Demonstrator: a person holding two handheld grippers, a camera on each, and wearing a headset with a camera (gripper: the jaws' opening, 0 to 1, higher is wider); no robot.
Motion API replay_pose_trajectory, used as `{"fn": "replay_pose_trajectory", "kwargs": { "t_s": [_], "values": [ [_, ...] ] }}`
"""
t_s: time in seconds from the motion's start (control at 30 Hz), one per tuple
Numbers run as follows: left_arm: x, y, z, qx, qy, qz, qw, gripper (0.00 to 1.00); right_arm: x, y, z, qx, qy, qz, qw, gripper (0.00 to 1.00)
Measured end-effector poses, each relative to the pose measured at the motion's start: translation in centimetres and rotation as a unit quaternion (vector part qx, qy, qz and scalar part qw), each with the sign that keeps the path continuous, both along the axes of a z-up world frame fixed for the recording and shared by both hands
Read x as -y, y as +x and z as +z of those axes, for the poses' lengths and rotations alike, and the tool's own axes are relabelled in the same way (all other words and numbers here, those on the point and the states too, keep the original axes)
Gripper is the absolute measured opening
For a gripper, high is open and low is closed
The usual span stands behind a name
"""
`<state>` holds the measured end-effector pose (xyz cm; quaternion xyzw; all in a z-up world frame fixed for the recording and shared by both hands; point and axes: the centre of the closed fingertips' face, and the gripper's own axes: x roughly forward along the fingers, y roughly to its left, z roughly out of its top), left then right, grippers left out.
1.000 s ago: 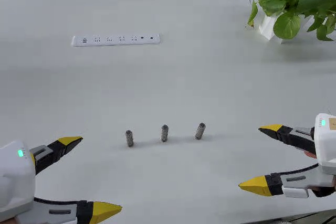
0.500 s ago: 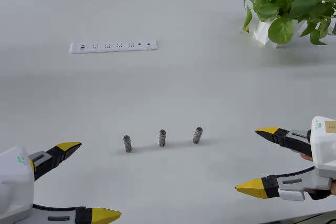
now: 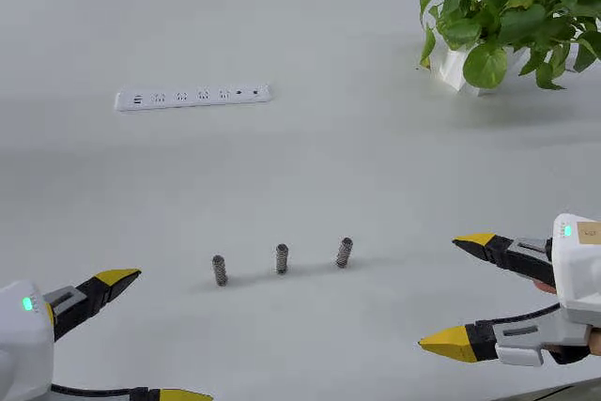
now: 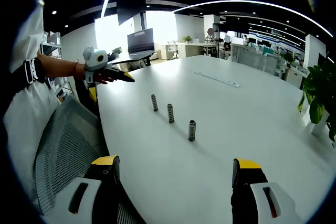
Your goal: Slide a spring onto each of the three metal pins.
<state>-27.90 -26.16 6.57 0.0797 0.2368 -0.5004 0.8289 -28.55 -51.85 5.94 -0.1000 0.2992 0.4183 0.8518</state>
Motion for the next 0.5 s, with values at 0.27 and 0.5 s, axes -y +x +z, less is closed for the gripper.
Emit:
{"fn": "replay_pose_trajectory", "kwargs": {
  "t_s": [0.27, 0.5],
  "values": [
    [-0.03, 0.06, 0.04, 0.0, -0.002, 0.001, 1.0, 0.99, 0.08, 0.24, 0.15, 0.002, 0.001, -0.002, 1.0, 0.88],
    [-0.07, 0.13, 0.06, 0.0, -0.003, 0.001, 1.0, 0.99, -0.12, 0.29, 0.17, 0.003, 0.001, 0.001, 1.0, 0.88]
  ]
}}
